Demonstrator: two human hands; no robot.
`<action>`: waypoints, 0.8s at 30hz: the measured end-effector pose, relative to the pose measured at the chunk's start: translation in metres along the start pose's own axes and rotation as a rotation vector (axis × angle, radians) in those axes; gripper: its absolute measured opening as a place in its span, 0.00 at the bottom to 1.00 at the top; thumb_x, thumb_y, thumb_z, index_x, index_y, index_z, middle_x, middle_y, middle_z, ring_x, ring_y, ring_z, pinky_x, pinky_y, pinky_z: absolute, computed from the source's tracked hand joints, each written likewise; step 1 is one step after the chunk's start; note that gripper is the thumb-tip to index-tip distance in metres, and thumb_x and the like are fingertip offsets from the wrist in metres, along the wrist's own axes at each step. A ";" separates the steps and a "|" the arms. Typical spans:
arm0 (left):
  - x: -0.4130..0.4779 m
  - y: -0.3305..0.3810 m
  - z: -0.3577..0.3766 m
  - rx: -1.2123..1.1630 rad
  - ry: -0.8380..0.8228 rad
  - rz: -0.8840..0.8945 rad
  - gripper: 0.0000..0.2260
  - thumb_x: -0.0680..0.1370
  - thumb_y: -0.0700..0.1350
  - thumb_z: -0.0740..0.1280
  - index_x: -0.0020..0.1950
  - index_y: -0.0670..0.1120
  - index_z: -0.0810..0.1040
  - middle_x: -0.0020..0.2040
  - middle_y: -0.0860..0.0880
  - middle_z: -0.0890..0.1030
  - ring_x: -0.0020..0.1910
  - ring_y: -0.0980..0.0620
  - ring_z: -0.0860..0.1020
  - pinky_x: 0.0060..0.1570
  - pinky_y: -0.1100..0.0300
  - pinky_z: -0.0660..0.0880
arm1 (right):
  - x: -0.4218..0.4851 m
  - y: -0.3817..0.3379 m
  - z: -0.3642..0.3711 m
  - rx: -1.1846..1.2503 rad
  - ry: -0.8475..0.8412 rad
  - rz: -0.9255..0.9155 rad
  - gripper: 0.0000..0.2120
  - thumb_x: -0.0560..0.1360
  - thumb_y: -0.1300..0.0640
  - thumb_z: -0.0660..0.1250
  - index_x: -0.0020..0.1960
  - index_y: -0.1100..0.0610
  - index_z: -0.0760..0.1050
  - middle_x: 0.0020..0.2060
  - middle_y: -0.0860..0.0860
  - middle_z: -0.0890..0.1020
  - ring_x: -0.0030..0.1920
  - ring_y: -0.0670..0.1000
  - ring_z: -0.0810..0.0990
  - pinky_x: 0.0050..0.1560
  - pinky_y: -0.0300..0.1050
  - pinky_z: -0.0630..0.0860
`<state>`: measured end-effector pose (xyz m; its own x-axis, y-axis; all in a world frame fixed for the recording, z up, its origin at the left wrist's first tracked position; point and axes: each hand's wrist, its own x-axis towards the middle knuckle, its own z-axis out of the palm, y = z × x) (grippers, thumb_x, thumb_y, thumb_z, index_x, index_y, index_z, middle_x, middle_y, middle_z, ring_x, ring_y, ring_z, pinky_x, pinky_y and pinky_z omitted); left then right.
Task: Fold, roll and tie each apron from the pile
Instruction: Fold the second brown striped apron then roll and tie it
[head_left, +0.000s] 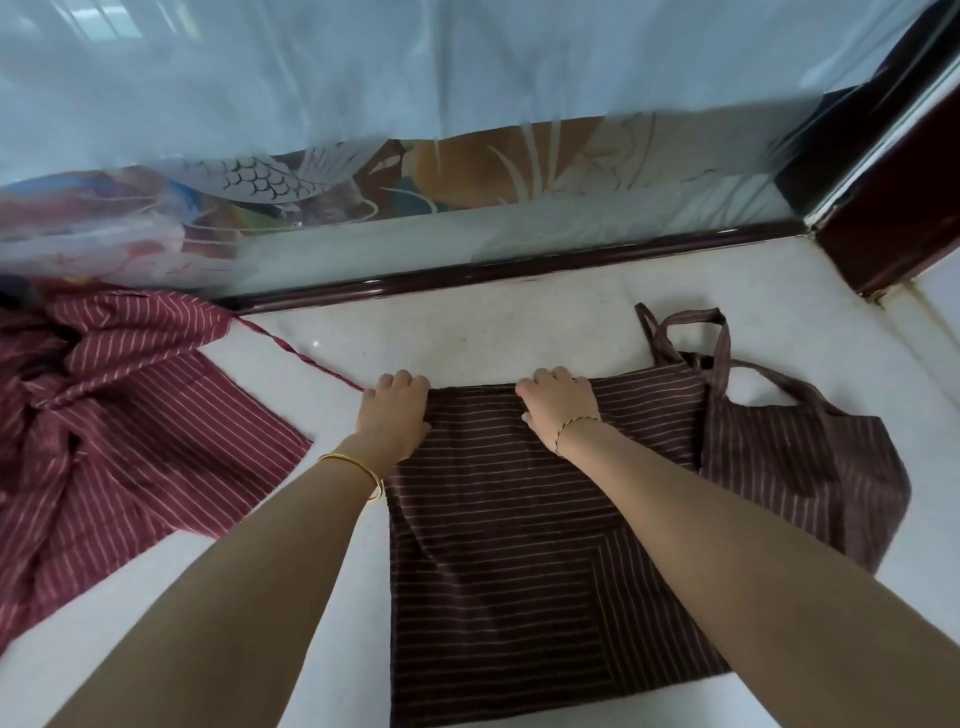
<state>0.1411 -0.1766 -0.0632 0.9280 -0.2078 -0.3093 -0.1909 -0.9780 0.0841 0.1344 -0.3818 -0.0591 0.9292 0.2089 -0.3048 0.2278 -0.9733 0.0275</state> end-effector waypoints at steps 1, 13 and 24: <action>0.006 -0.004 -0.001 0.017 -0.035 0.020 0.21 0.76 0.48 0.67 0.67 0.46 0.68 0.63 0.45 0.71 0.63 0.45 0.69 0.63 0.50 0.67 | 0.004 0.001 0.001 0.002 -0.001 0.007 0.16 0.78 0.53 0.63 0.65 0.55 0.69 0.58 0.53 0.74 0.60 0.55 0.71 0.59 0.51 0.71; 0.034 -0.047 -0.008 0.023 -0.105 0.043 0.12 0.79 0.46 0.60 0.60 0.44 0.68 0.54 0.47 0.71 0.50 0.49 0.71 0.50 0.56 0.74 | 0.031 0.008 -0.005 0.076 -0.148 0.018 0.14 0.79 0.50 0.62 0.60 0.56 0.73 0.51 0.53 0.79 0.60 0.55 0.70 0.55 0.47 0.71; 0.014 -0.092 -0.020 0.417 -0.468 -0.329 0.12 0.78 0.40 0.63 0.61 0.43 0.76 0.53 0.48 0.78 0.53 0.48 0.78 0.55 0.59 0.75 | 0.032 0.006 -0.007 0.186 -0.176 0.147 0.06 0.78 0.59 0.61 0.55 0.56 0.70 0.52 0.56 0.71 0.40 0.52 0.74 0.41 0.41 0.73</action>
<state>0.1784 -0.0890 -0.0567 0.7412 0.2052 -0.6392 -0.1178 -0.8976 -0.4247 0.1673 -0.3799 -0.0621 0.8799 0.0603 -0.4714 0.0220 -0.9960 -0.0863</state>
